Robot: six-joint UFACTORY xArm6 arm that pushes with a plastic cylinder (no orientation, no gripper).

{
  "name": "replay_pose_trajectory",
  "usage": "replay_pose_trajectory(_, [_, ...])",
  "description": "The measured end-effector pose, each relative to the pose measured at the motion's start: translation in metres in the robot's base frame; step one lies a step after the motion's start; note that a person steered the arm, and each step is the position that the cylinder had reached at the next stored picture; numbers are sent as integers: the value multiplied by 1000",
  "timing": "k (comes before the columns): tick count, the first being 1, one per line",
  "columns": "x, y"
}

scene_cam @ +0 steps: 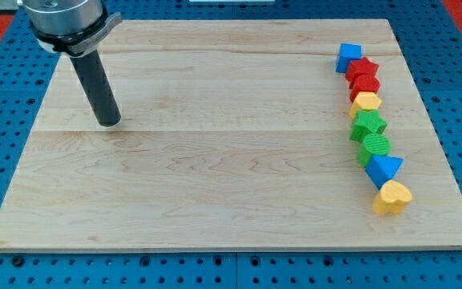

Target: Move your arm slightly right

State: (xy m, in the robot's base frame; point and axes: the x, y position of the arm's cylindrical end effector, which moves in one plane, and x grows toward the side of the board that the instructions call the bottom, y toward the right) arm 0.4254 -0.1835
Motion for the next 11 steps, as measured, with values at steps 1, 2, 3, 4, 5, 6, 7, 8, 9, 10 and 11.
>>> replay_pose_trajectory(1, [4,-1])
replay_pose_trajectory(2, [5,9])
replay_pose_trajectory(3, [11,22])
replay_pose_trajectory(4, [11,27])
replay_pose_trajectory(5, [11,27])
replay_pose_trajectory(6, [11,27])
replay_pose_trajectory(7, [21,27])
replay_pose_trajectory(8, [31,28])
replay_pose_trajectory(9, [38,29])
replay_pose_trajectory(10, [51,41])
replay_pose_trajectory(11, [59,69])
